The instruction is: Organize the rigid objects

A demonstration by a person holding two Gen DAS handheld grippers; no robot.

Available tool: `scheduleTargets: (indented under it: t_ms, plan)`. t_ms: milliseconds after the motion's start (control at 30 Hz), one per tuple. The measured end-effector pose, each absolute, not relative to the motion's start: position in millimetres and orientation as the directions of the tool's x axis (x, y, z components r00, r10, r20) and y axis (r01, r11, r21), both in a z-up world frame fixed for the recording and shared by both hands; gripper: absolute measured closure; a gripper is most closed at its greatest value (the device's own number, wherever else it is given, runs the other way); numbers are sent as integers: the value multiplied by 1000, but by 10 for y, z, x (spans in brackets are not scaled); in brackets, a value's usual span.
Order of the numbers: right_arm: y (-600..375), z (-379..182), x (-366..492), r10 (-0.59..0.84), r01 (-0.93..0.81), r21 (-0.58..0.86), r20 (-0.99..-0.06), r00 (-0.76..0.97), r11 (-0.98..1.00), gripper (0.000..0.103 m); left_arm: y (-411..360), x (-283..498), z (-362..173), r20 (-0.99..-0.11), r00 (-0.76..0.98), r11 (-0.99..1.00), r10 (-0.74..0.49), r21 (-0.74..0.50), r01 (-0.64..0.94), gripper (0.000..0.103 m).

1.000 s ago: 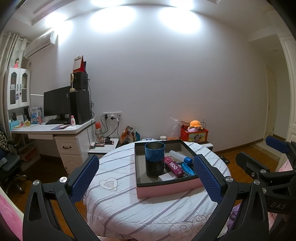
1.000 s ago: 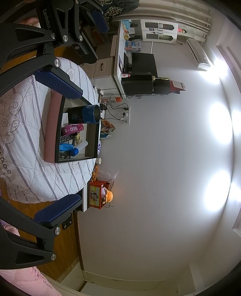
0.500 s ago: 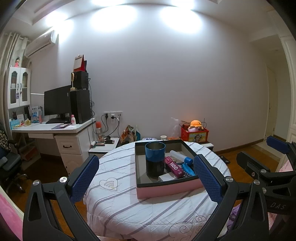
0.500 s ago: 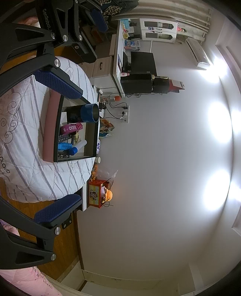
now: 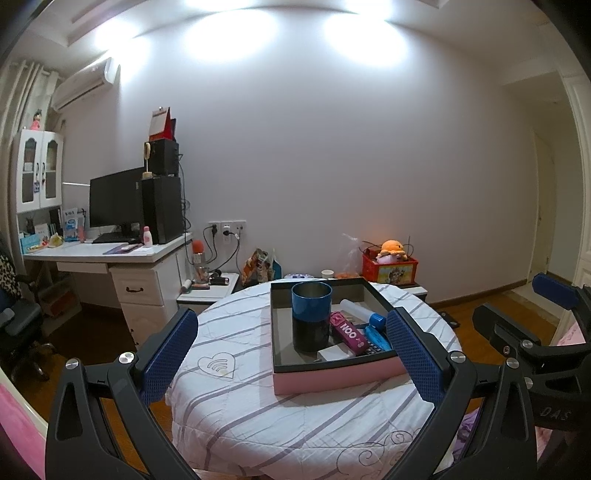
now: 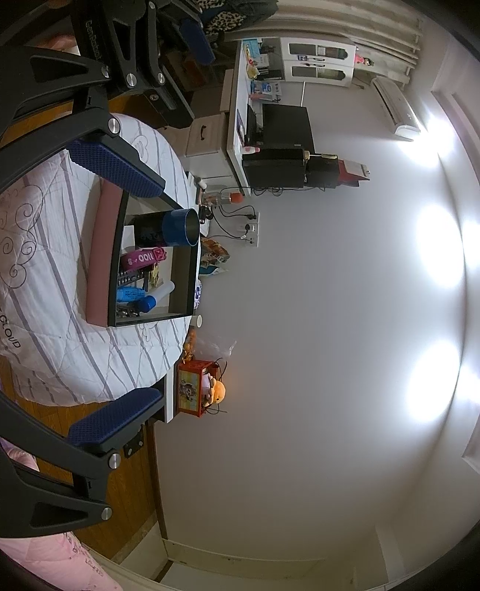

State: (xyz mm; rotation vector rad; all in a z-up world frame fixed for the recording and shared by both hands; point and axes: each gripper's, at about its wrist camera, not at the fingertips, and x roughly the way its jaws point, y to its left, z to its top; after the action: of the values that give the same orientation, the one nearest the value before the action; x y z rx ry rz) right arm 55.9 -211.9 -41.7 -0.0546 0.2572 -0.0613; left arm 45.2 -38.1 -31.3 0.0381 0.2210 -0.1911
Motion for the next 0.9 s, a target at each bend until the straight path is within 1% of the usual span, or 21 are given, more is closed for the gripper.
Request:
scheduleTargets:
  t_ms: [900]
  plan:
    - [-2100,-470,568,-67,50,-71,-272,960,996,0,-383,485,-352,-232,957,982,-176,20,185,0]
